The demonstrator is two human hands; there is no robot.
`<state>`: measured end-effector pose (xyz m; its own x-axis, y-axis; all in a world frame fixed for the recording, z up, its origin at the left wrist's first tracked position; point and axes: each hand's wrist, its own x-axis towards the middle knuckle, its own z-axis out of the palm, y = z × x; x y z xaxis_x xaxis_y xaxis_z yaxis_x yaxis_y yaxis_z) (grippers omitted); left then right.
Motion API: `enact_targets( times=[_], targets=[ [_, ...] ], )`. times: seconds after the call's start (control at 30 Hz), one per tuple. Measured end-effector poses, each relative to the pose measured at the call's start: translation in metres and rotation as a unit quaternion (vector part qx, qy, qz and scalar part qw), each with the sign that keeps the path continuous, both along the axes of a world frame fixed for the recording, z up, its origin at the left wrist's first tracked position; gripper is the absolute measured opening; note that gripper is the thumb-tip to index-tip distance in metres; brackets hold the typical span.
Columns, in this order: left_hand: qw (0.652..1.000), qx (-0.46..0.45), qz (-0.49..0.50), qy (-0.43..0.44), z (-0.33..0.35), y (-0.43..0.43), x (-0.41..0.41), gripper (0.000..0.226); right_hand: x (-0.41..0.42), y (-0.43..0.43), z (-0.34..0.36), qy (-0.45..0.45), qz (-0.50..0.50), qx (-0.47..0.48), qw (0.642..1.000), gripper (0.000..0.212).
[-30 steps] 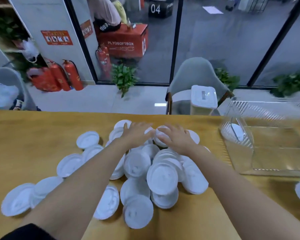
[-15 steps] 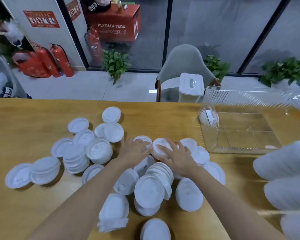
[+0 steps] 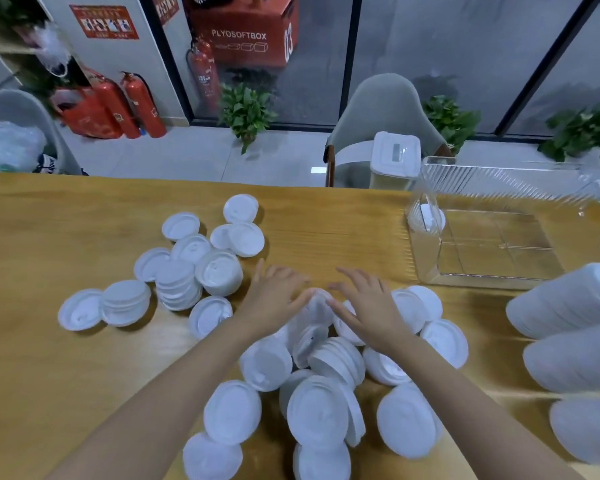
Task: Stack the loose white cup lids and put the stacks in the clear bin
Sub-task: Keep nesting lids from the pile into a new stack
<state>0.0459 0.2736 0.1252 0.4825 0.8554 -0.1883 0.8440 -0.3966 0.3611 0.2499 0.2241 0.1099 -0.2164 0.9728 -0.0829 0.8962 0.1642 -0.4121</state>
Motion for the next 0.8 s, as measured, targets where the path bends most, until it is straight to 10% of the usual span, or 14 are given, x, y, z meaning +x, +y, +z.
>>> enact_targets(
  times=[0.37, 0.8],
  targets=[
    [0.981, 0.076, 0.177, 0.015, -0.015, 0.094, -0.166, 0.089, -0.156, 0.158, -0.001, -0.053, 0.061, -0.002, 0.997, 0.063],
    [0.985, -0.038, 0.167, 0.035, -0.066, 0.159, -0.191, 0.064, -0.208, 0.247, -0.038, -0.062, 0.012, -0.101, 0.993, 0.062]
  ],
)
